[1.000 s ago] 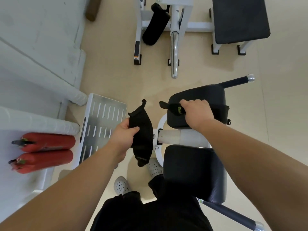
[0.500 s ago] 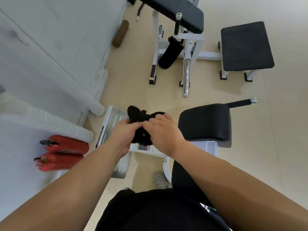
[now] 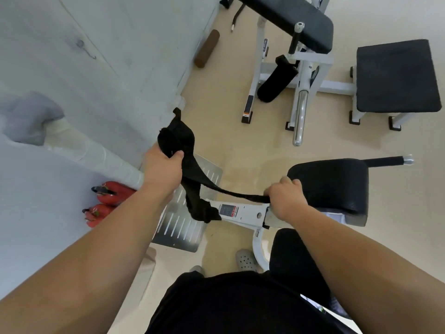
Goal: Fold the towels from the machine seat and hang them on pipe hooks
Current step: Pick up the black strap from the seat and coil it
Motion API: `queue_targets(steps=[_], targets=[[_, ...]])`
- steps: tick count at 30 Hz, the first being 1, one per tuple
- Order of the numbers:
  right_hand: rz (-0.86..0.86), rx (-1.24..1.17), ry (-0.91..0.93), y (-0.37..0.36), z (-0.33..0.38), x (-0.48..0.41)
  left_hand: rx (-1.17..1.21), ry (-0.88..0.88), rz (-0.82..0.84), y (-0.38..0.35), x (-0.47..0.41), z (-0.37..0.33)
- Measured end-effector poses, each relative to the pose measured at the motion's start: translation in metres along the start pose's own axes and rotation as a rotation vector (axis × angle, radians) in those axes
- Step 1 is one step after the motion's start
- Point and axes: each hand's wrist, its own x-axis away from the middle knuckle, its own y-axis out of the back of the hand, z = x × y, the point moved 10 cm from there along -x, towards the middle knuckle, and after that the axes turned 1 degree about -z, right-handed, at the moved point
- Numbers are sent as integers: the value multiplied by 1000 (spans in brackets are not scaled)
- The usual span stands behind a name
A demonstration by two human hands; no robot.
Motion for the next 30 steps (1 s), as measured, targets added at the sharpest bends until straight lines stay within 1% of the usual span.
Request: queue_targets(steps=[2,5,7,9,12,14,16,17,19,23,25,28,30], targets=[[-106,25,-109,9,-20,3,-27,7,-39,19,-4,10],[-264,-18,-225,32,-34,8,-98,31,-29,37,-1,32],[-326,-114,-300,48,-36,11,-147,41,-17,44,3,48],[-434,-287,-338,69,-33,16,-157,102,20,48,7,65],[-627,-547,-238,104,-12,29,20,299,122,43,17,89],[-649,-705,-116,119,14,36,117,386,167,40,25,99],[-643,-858,2,129,41,44,162,410,167,41,30,109],[-650,-898,45,133,53,49,182,412,151,43,31,114],[-665,-931,102,135,74,54,218,411,88,53,34,126],[-657,-1044,179,130,114,56,276,405,-134,95,41,148],[-614,-1115,186,123,129,53,273,409,-291,127,46,159],[-544,-1213,149,113,136,43,452,504,-538,172,60,182],[-498,-1260,131,109,139,36,516,570,-678,200,75,201]])
